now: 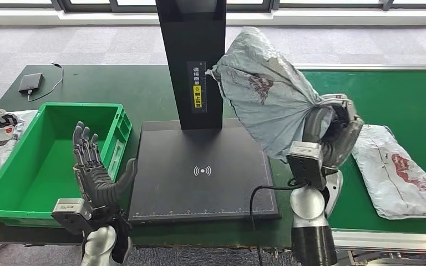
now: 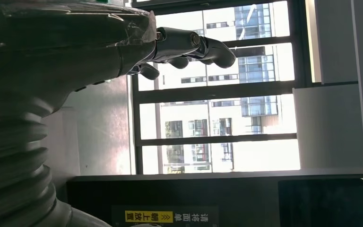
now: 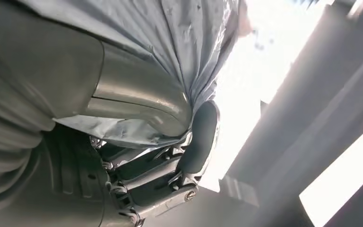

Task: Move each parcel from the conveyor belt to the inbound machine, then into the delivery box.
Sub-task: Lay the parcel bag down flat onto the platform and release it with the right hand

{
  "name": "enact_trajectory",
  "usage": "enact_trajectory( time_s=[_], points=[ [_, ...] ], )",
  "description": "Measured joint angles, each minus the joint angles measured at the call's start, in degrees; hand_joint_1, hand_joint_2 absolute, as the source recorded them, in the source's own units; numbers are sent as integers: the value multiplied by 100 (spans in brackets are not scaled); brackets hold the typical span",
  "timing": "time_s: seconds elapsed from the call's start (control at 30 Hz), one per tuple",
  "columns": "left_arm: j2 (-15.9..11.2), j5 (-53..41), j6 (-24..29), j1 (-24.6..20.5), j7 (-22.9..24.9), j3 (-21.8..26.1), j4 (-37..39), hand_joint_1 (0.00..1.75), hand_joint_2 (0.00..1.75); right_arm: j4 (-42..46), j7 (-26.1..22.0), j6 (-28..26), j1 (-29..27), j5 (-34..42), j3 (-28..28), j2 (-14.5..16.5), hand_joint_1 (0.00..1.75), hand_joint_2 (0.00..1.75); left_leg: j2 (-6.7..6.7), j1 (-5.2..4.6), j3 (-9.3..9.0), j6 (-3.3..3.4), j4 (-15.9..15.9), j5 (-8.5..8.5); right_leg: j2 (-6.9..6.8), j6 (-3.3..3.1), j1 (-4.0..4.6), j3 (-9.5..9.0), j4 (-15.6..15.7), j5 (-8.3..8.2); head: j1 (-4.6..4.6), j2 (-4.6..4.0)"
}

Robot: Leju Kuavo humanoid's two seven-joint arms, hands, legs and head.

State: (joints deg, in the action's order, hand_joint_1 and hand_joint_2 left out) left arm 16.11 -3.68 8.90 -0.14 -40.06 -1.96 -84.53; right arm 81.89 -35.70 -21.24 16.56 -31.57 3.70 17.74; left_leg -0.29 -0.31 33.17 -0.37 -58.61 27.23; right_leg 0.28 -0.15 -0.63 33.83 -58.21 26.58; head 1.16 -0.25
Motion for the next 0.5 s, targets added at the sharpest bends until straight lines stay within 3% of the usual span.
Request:
enact_trajectory(
  time_s=[0.1,0.2,0.3,0.5],
  points=[
    [1,-10,-31,-1,0,2,5,0,175,-448,-24,1283,122,919,149,-8,175,175,1,1,-1,-3,0,-2,0,-1,1,-1,0,-1,0,0],
    [2,-10,-33,-3,0,1,17,0,175,-1169,-175,2042,328,1252,223,-5,175,175,-1,3,-3,-5,0,-5,0,-3,2,-3,0,-2,0,-1],
    [2,-9,-44,-6,0,-1,44,0,175,-1803,-251,2422,451,1400,262,7,175,175,-6,4,-4,-5,0,-8,-2,-3,3,-6,0,-3,0,-1],
    [2,-8,-50,-12,0,-1,91,0,175,-2484,-245,2577,593,1465,306,12,175,175,-5,3,-3,-5,-1,-7,0,-3,2,-5,0,-2,0,0]
  ],
)
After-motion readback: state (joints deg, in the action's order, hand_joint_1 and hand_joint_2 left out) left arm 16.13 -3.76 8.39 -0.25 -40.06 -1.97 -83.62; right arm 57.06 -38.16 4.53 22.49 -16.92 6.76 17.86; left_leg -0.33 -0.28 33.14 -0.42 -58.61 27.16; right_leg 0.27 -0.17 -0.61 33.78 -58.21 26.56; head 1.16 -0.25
